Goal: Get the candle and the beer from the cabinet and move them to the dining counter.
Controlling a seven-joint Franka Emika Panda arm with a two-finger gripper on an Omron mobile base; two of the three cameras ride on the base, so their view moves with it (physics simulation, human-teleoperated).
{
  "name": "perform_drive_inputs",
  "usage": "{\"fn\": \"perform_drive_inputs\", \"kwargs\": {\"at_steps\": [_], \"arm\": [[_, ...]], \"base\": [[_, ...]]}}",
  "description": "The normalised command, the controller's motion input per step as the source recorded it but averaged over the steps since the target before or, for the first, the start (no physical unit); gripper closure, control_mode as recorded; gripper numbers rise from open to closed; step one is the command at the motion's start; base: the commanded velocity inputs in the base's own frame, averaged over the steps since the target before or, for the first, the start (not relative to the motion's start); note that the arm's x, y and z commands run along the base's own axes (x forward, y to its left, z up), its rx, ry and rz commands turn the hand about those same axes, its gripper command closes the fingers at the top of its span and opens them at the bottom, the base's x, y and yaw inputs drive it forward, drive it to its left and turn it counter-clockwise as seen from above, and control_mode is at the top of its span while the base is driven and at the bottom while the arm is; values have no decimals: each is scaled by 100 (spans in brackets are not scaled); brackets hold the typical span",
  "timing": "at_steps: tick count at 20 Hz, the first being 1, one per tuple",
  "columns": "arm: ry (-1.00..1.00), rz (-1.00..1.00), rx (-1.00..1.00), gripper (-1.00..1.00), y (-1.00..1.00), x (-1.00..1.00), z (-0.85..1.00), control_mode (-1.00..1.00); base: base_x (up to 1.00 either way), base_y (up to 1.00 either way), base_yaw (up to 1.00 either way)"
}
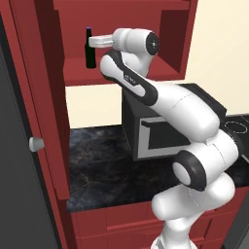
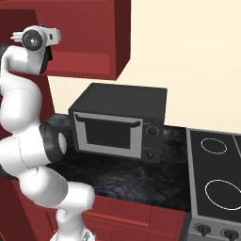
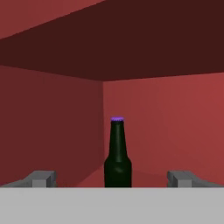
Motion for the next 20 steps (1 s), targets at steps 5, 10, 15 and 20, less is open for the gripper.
{"fn": "perform_drive_inputs", "kwargs": {"at_steps": [5, 10, 15, 20], "arm": [[0, 1, 0, -100, 11, 30, -4, -100], [0, 1, 0, -100, 13, 29, -7, -100], [0, 2, 0, -100, 12, 25, -9, -100], [1, 1, 0, -100, 15, 24, -3, -100]], "base": [[0, 0, 0], [0, 0, 0], [0, 0, 0], [0, 0, 0]]}}
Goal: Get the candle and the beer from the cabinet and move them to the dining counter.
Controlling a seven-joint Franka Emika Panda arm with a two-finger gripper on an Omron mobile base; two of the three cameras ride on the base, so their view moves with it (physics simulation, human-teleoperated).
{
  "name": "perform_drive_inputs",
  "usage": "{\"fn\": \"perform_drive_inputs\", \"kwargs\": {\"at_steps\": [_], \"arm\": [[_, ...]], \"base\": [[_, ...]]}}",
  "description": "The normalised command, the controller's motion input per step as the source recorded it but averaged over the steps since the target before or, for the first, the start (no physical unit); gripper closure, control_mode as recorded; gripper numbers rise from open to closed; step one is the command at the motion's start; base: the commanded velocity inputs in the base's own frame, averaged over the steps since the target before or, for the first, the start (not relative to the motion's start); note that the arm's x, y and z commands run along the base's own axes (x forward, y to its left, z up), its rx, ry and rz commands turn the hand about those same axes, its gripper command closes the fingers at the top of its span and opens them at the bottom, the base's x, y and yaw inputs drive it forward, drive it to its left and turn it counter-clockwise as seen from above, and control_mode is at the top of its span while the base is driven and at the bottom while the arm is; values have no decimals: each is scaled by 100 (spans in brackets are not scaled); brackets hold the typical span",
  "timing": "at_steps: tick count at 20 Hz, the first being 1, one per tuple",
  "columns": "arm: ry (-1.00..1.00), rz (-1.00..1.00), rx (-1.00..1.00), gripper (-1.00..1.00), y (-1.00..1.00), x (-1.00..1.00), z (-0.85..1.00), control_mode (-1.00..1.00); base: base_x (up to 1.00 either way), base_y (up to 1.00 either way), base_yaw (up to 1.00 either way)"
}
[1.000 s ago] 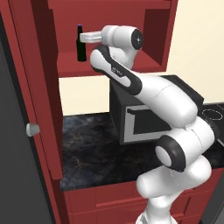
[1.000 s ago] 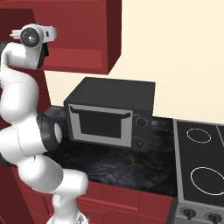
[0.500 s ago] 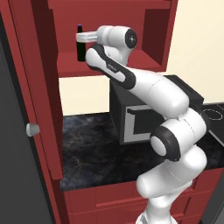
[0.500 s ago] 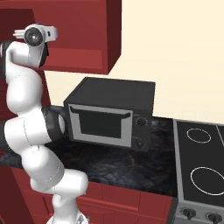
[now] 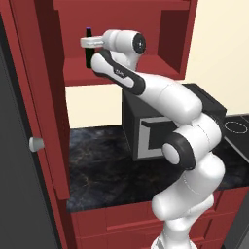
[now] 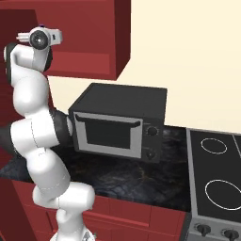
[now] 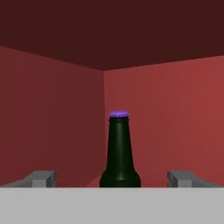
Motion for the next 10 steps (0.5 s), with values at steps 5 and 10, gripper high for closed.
{"fn": "perform_drive_inputs", "kwargs": {"at_steps": [5, 10], "arm": [[1, 1, 0, -100, 10, 32, 0, -100], [3, 0, 0, -100, 9, 29, 0, -100]], "base": [[0, 0, 0], [0, 0, 0]]}}
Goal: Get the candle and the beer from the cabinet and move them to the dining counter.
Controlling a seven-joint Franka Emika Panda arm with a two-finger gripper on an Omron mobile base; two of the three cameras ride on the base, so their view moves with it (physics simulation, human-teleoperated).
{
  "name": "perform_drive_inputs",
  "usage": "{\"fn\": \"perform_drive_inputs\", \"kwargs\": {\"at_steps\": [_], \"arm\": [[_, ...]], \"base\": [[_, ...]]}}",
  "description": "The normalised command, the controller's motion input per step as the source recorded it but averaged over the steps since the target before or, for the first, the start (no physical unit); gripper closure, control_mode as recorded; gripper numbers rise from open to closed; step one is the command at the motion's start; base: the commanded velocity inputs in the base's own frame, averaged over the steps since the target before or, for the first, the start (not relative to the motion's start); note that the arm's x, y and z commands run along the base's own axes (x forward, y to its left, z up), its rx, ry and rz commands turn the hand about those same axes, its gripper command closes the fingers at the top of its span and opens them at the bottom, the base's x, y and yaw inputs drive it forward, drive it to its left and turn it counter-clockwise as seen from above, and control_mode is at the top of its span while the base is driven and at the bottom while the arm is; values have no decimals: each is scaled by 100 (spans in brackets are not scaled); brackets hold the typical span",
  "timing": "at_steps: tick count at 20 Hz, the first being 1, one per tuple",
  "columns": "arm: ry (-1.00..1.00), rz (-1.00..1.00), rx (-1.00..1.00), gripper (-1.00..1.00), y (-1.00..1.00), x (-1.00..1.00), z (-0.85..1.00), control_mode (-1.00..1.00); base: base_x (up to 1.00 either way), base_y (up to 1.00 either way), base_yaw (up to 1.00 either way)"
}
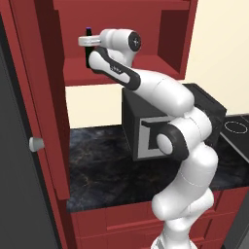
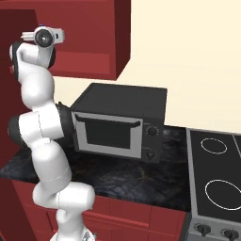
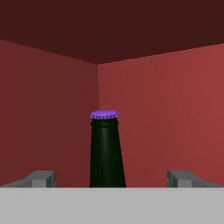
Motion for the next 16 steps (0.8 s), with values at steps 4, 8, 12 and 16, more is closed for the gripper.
{"fn": "perform_drive_inputs", "kwargs": {"at_steps": [4, 8, 12, 16], "arm": [[9, 1, 0, -100, 14, 7, 0, -100], [9, 0, 0, -100, 19, 6, 0, -100], [9, 0, 0, -100, 19, 9, 0, -100], [5, 0, 0, -100, 11, 3, 0, -100]], "base": [[0, 0, 0], [0, 0, 0], [0, 0, 0], [0, 0, 0]]}}
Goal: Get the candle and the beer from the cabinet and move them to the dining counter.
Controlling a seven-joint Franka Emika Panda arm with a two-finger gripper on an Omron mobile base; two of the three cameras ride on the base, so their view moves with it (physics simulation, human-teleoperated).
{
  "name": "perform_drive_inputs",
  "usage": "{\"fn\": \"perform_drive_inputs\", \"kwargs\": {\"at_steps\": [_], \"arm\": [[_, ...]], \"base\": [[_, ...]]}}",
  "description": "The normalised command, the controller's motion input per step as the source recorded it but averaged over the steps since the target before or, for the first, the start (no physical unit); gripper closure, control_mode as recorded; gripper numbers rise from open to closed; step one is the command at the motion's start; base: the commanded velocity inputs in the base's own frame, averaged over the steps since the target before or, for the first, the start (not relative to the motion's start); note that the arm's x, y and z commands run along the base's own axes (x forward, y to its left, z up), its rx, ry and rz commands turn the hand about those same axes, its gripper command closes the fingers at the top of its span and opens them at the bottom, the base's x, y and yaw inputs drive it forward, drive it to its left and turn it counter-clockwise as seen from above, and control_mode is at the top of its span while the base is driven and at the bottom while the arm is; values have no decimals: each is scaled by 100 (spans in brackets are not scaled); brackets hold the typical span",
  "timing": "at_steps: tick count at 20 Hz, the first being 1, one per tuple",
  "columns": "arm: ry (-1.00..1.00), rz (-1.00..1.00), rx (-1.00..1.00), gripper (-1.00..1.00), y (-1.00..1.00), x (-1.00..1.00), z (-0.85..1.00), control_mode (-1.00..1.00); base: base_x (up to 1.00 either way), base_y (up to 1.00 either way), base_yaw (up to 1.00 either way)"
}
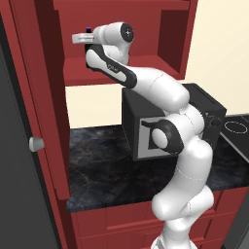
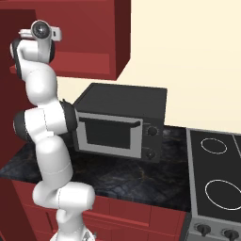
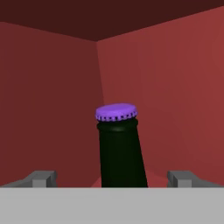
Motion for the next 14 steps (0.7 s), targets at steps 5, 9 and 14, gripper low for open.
{"fn": "perform_drive_inputs", "kwargs": {"at_steps": [5, 9, 14], "arm": [[0, 0, 0, -100, 0, 0, 0, -100], [0, 0, 0, -100, 0, 0, 0, -100], [0, 0, 0, 100, 0, 0, 0, -100]], "base": [[0, 0, 0], [0, 0, 0], [0, 0, 0]]}}
